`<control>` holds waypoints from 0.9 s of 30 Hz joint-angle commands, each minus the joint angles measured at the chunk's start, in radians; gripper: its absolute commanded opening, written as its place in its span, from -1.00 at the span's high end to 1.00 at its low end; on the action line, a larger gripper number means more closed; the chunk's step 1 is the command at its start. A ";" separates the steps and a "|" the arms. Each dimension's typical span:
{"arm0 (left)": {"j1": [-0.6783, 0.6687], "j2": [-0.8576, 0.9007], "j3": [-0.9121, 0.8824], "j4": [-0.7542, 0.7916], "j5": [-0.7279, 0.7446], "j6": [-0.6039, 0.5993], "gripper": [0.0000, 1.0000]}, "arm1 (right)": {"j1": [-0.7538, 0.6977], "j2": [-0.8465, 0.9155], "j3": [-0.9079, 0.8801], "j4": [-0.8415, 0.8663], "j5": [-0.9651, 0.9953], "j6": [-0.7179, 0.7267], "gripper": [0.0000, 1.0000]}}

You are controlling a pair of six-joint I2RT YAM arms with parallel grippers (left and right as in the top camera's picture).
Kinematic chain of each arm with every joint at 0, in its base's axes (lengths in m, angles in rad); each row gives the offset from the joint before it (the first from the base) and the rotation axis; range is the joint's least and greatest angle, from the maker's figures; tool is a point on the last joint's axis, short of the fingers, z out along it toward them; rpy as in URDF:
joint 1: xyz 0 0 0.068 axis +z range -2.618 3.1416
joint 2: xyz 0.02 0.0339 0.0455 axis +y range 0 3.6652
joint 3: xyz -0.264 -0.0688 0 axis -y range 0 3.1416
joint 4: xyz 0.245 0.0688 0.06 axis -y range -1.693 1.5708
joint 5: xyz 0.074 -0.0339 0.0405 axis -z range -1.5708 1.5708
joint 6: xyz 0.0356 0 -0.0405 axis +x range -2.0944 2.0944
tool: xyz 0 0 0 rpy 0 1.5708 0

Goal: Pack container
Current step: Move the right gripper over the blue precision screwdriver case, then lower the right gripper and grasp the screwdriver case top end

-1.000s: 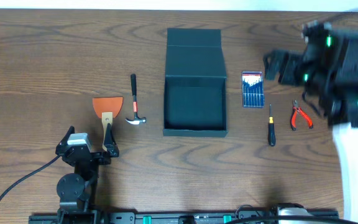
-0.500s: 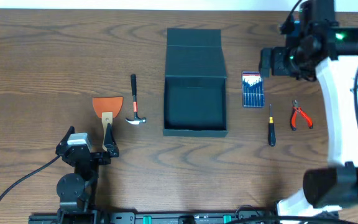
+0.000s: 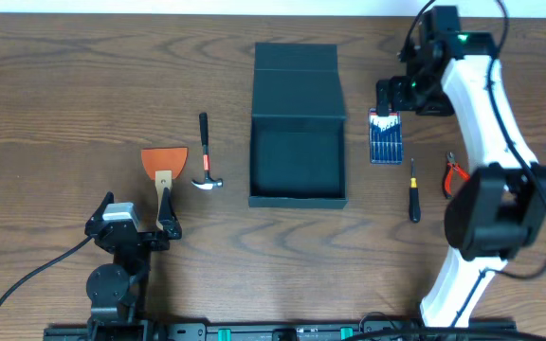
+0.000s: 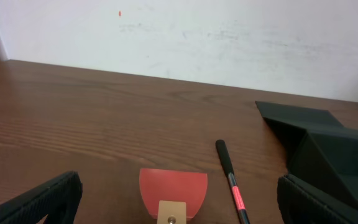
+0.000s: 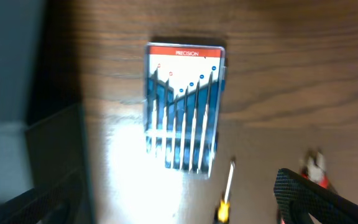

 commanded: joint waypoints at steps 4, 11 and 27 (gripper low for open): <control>0.005 0.000 -0.019 -0.037 -0.009 0.010 -0.97 | -0.006 0.113 0.016 0.037 0.014 -0.019 -0.98; 0.005 0.000 -0.019 -0.037 -0.009 0.010 -0.97 | -0.006 0.159 0.016 0.077 0.022 -0.038 -0.98; 0.005 0.000 -0.019 -0.037 -0.009 0.010 -0.97 | 0.000 0.232 0.004 0.082 0.029 -0.082 -0.98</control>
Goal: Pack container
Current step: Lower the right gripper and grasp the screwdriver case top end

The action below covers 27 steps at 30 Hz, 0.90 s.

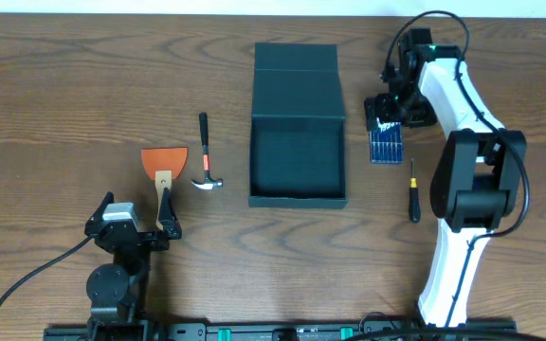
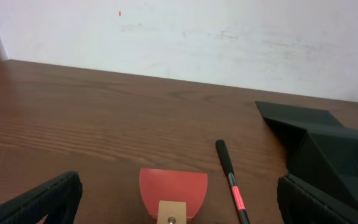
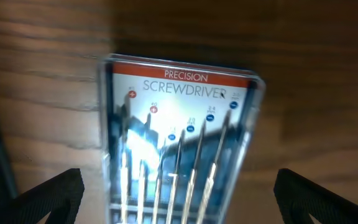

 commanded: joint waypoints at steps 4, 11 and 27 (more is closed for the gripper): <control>0.005 0.000 -0.019 -0.037 -0.008 0.010 -0.97 | 0.000 0.045 0.002 -0.002 0.014 -0.011 -0.99; 0.005 0.000 -0.019 -0.037 -0.009 0.010 -0.97 | 0.000 0.068 -0.005 -0.004 0.014 0.060 -0.99; 0.005 0.000 -0.019 -0.037 -0.009 0.010 -0.98 | 0.020 0.070 -0.118 0.046 -0.037 0.100 -0.98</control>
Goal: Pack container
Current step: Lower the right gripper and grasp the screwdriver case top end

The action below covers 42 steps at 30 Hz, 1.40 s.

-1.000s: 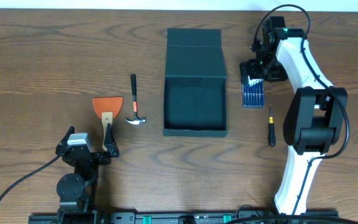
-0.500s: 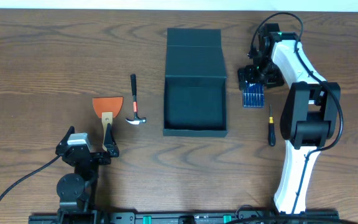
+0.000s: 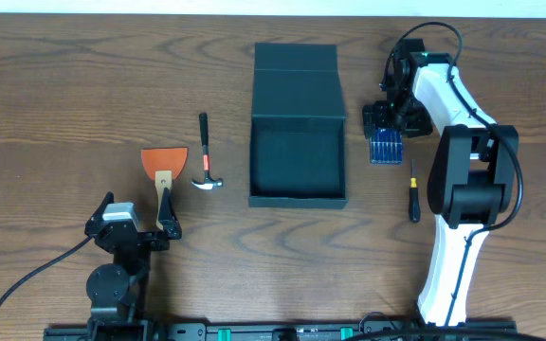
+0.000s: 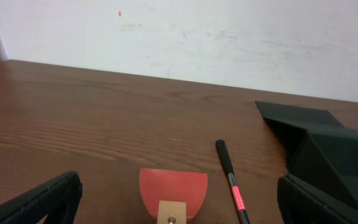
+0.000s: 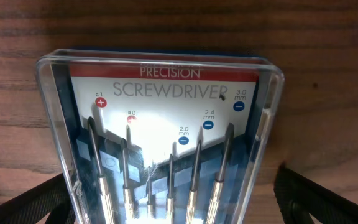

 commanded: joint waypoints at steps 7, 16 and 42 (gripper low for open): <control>0.005 -0.001 -0.019 -0.037 -0.009 0.010 -0.97 | 0.014 0.045 -0.100 0.043 -0.154 0.020 -0.54; 0.005 0.000 -0.019 -0.037 -0.009 0.010 -0.97 | 0.014 0.045 -0.100 0.042 -0.163 0.019 -0.07; 0.005 0.000 -0.019 -0.037 -0.009 0.010 -0.97 | 0.014 -0.103 0.065 -0.004 -0.147 0.000 0.85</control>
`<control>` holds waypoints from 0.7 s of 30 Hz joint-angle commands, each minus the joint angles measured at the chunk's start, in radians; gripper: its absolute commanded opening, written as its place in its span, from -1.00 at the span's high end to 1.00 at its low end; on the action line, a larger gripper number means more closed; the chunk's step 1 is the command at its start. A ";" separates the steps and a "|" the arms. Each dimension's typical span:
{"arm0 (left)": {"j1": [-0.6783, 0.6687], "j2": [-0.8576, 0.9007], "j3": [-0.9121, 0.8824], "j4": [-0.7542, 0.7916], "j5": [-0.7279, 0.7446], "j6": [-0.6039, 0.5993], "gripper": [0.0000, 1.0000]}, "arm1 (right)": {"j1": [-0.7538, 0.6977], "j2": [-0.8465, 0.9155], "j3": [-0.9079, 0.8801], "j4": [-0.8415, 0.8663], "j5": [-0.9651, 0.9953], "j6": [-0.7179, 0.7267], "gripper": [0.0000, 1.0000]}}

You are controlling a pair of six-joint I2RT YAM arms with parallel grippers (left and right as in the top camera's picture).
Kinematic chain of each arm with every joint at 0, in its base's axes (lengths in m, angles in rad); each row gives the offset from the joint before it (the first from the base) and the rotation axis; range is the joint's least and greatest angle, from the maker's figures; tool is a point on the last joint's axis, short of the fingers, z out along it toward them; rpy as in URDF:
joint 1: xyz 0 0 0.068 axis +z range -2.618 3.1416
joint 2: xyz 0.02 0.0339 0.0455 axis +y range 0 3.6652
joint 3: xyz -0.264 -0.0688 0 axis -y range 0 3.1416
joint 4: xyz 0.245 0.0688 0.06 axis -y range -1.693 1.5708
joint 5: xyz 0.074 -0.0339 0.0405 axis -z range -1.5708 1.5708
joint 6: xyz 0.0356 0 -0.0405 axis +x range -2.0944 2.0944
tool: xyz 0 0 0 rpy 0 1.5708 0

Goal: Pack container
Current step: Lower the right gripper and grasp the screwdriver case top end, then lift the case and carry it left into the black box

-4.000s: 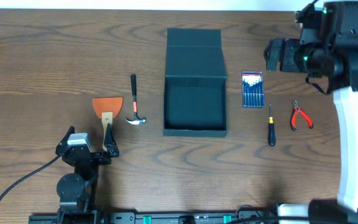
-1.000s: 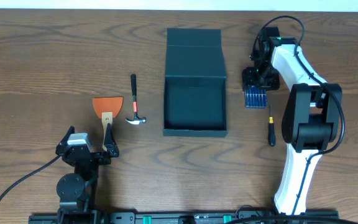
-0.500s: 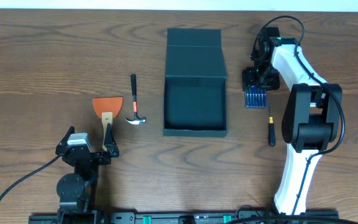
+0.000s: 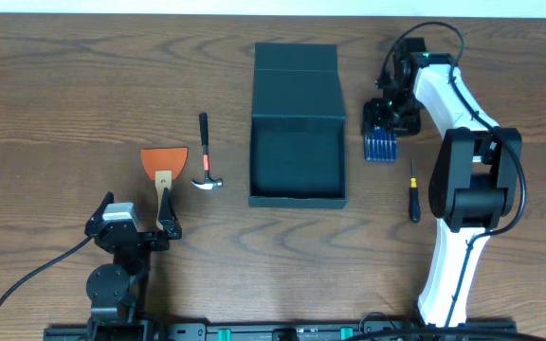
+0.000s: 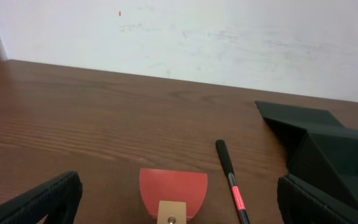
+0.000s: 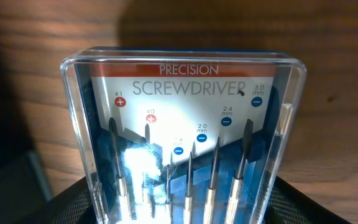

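Note:
A black box point(image 4: 298, 161) stands open mid-table, its lid point(image 4: 296, 90) folded back. To its right lies a clear case of precision screwdrivers point(image 4: 381, 144), and my right gripper point(image 4: 384, 121) is down over its far end. In the right wrist view the case point(image 6: 185, 137) fills the frame, with the right gripper point(image 6: 180, 208) shut on its two long sides. My left gripper point(image 4: 133, 225) rests open at the front left; its wrist view shows the left gripper point(image 5: 179, 202) with nothing between its fingers.
An orange-bladed scraper point(image 4: 164, 166) and a small hammer point(image 4: 204, 161) lie left of the box, also visible as the scraper point(image 5: 173, 190) and hammer point(image 5: 230, 177). A black-and-yellow screwdriver point(image 4: 413, 194) lies right of the box, beside my right arm's base.
My right gripper's fingers stood wide on either side of the case; now they press on its sides. The case has shifted slightly toward the box. The left arm is unchanged.
My right gripper was open high above the screwdriver case. Then it was lower over it, then low with its fingers wide on either side. Now it is shut on the case. The left arm and the other tools stayed where they were.

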 commanded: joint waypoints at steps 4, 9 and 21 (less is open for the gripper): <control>0.005 -0.001 -0.019 -0.037 -0.009 0.010 -0.97 | 0.010 -0.116 0.112 -0.026 -0.005 -0.013 0.84; 0.005 0.000 -0.019 -0.037 -0.009 0.010 -0.97 | 0.011 -0.189 0.158 -0.049 0.002 -0.021 0.82; 0.005 -0.001 -0.019 -0.037 -0.009 0.010 -0.97 | 0.129 -0.426 0.181 -0.063 0.002 -0.157 0.74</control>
